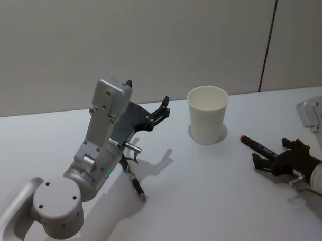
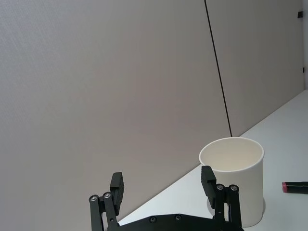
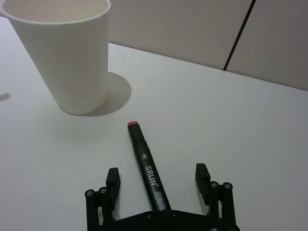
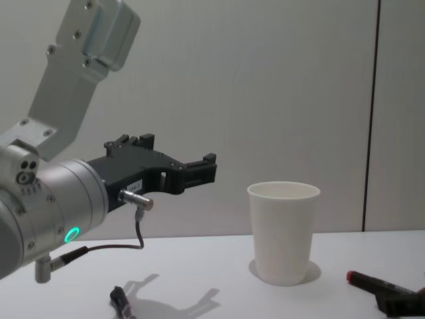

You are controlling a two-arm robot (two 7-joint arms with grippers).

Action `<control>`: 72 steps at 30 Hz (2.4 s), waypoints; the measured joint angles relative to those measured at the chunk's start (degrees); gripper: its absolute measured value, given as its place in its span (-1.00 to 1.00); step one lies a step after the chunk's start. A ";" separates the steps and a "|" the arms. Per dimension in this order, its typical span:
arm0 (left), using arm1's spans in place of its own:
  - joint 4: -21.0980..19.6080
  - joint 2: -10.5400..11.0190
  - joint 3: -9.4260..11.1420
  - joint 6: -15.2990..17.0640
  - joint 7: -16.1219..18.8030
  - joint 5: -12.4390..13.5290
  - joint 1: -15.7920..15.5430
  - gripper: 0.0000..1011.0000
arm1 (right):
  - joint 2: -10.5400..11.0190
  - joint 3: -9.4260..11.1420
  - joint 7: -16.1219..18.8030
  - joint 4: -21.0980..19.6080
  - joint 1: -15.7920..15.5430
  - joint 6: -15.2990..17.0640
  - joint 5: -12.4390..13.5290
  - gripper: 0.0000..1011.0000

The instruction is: Place the pen into the pen holder.

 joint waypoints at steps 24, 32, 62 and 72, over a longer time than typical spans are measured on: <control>0.00 0.00 0.00 0.00 0.00 0.00 0.00 0.98 | -0.83 -0.78 0.99 0.92 0.27 0.23 -0.20 0.26; 0.00 0.00 0.00 0.00 0.00 0.00 0.00 0.98 | -0.88 -0.83 1.01 1.06 0.27 0.26 -0.23 0.12; 0.00 0.00 0.00 0.00 0.00 0.00 0.00 0.98 | -1.72 -0.60 -0.68 0.87 0.38 1.12 2.13 -0.36; 0.00 0.00 0.00 0.00 0.00 0.00 0.00 0.98 | -1.70 -0.64 -0.35 1.02 0.40 0.61 1.71 -0.48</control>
